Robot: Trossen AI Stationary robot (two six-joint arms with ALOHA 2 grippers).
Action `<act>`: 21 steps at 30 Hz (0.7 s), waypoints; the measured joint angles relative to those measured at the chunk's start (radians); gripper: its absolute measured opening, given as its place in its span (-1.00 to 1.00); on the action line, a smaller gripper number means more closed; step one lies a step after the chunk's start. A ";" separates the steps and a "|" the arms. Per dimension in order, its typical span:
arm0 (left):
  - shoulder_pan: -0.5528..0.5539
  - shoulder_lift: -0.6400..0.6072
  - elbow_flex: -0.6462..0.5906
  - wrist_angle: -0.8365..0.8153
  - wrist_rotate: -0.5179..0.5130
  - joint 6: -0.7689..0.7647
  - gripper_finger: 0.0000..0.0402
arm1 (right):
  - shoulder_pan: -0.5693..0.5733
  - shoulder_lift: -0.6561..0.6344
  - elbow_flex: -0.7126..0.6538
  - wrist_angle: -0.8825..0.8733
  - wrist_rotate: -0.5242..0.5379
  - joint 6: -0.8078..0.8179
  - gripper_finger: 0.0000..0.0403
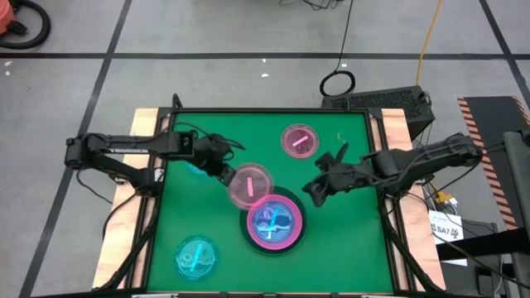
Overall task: Stack plastic plates
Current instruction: Stack the left pink transparent plate on top of the blue transparent plate
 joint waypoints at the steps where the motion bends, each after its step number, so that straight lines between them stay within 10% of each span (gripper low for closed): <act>1: -0.014 0.016 0.000 0.022 0.000 -0.016 -0.98 | 0.000 -0.008 0.000 -0.008 0.006 -0.011 -0.56; 21: -0.237 0.312 0.000 0.381 -0.045 -0.306 -0.99 | 0.000 -0.115 0.000 -0.231 0.017 -0.158 -0.56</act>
